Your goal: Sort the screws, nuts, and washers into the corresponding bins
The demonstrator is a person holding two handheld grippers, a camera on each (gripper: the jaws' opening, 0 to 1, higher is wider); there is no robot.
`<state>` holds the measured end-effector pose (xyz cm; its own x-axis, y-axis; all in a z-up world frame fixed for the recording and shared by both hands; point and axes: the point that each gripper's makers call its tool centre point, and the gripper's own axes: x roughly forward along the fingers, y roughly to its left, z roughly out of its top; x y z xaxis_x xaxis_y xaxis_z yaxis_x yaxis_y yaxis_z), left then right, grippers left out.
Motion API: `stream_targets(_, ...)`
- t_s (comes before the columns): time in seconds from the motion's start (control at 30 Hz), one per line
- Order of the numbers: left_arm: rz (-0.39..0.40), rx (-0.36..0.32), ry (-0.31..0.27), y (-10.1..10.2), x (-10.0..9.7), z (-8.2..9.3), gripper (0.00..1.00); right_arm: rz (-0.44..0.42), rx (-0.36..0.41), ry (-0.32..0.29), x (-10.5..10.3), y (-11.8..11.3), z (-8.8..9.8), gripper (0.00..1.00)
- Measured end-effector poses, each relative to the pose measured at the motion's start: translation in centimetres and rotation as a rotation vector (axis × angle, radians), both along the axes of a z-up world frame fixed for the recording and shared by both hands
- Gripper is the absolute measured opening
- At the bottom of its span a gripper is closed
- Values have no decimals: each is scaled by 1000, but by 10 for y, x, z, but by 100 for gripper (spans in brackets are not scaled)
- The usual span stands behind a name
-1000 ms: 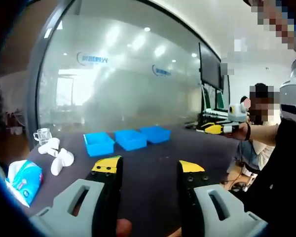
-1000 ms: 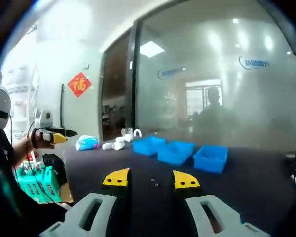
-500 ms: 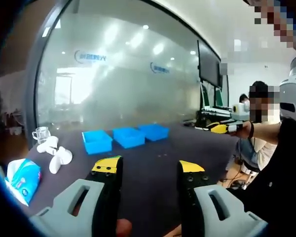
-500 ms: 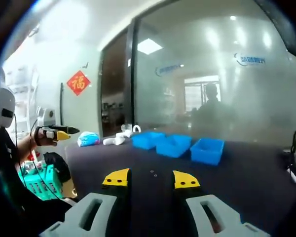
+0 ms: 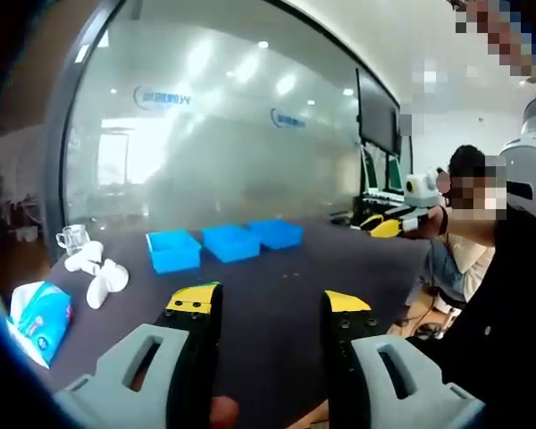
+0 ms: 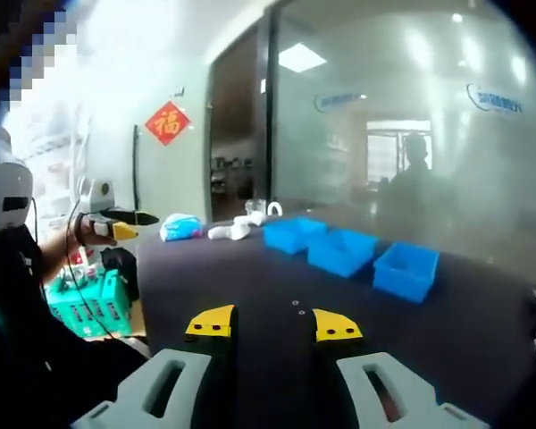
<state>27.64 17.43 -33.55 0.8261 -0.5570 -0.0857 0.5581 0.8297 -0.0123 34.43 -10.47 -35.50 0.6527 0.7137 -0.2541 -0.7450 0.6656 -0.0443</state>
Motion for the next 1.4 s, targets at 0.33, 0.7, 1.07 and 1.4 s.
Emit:
stream_targets(0.33,11,-9,6,8,2,-3,43,67,-77,54,16,19,-5,27)
stream_targets(0.7,25,-22,10,17,2,-7,43,142,-188,87,32,45,-18,27)
stream_targets(1.07,33,-22,18,20,0,-10,43,226,-313,131,53,68,-36,26)
stream_targets(1.4,24,-8,23,14,-2,-9,43,279,-420,196,68,74,-48,23)
